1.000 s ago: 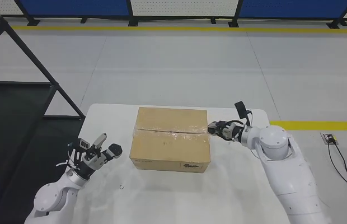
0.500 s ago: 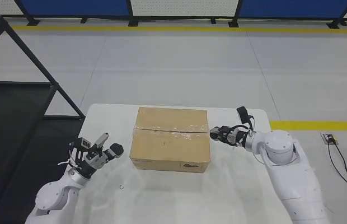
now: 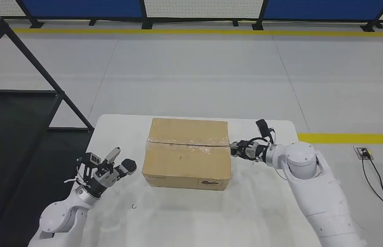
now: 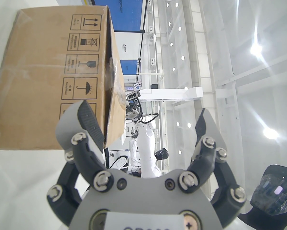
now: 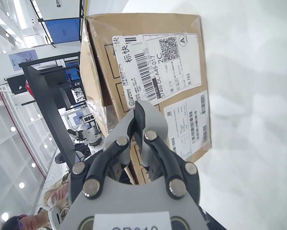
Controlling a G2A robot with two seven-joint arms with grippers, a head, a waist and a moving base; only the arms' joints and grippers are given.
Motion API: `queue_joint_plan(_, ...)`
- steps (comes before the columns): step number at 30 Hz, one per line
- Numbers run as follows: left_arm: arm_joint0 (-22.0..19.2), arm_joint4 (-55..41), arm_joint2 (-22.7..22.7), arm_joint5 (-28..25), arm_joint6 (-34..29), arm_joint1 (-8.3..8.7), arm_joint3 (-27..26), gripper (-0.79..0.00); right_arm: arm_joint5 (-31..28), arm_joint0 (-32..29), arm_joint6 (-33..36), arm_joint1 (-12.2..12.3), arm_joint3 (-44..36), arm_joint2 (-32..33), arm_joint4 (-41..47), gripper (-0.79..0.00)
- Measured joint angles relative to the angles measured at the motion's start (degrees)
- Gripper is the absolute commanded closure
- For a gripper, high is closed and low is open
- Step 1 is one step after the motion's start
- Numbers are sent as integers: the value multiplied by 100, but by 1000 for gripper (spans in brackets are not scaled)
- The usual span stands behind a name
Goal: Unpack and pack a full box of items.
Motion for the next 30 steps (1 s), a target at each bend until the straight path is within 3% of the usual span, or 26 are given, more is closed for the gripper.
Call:
queue_joint_plan(19,-46,23,34,66,-3,22,-6,-785,50,242,-87,-28,576,-362,91,0)
queue_joint_plan(30,-163,-195,-244,57,4,67,232,-785,-545,207,-845,124,715,581,890,0)
